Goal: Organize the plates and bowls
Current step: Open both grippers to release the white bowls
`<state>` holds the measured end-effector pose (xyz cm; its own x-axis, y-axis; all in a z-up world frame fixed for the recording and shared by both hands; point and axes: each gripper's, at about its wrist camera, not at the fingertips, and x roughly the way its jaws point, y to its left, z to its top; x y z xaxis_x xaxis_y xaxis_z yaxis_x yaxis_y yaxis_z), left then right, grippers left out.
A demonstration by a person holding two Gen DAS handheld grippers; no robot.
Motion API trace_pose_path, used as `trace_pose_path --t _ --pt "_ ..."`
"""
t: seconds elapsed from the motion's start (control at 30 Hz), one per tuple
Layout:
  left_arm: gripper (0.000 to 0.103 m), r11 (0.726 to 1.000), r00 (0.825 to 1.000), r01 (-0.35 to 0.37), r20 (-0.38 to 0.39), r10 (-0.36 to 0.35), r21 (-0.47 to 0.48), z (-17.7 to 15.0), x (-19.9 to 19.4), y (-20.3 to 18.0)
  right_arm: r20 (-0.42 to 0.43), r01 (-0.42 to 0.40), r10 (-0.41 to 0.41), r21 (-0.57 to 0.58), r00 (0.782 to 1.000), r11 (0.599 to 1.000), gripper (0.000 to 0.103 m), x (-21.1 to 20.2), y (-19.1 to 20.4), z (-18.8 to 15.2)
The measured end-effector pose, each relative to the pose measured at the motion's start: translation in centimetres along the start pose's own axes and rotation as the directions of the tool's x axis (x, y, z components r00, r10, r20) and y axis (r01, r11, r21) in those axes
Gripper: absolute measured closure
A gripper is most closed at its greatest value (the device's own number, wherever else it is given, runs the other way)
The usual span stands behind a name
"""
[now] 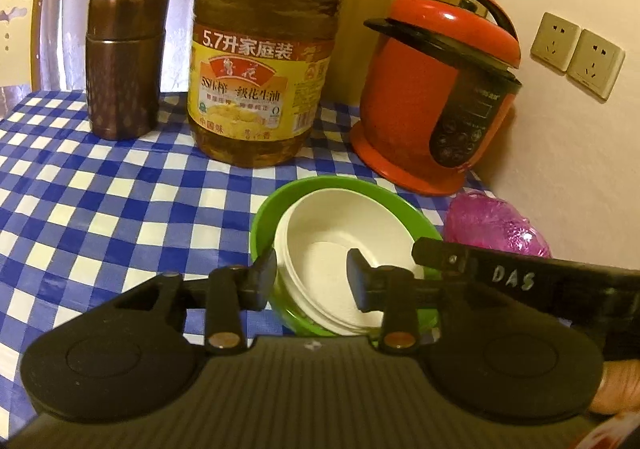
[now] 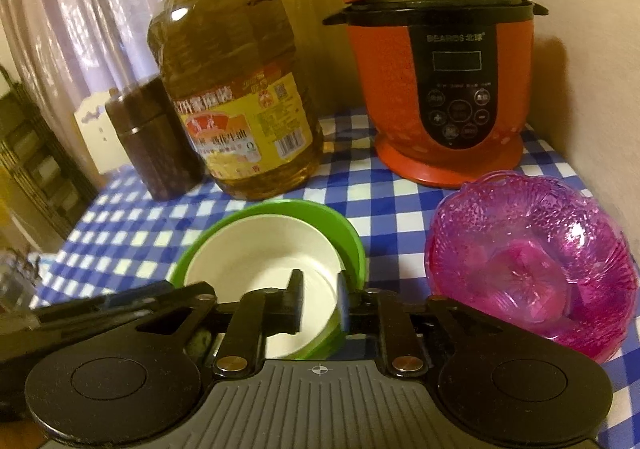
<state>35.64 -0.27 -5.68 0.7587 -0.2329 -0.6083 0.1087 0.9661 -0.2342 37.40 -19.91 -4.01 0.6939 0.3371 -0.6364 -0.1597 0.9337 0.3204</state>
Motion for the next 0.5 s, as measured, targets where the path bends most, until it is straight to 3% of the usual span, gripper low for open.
trace_pose_path --t 0.23,0.5 --pt "0.067 0.998 0.999 -0.027 0.032 0.029 -0.063 0.3 -0.4 1.5 0.082 -0.005 0.000 0.062 0.997 0.998 0.070 -1.5 -0.9 0.7" --pt "0.067 0.986 0.999 0.003 0.034 0.003 -0.168 0.5 0.0 3.5 0.106 0.028 -0.039 0.101 0.994 0.994 0.068 -2.3 -1.8 0.7"
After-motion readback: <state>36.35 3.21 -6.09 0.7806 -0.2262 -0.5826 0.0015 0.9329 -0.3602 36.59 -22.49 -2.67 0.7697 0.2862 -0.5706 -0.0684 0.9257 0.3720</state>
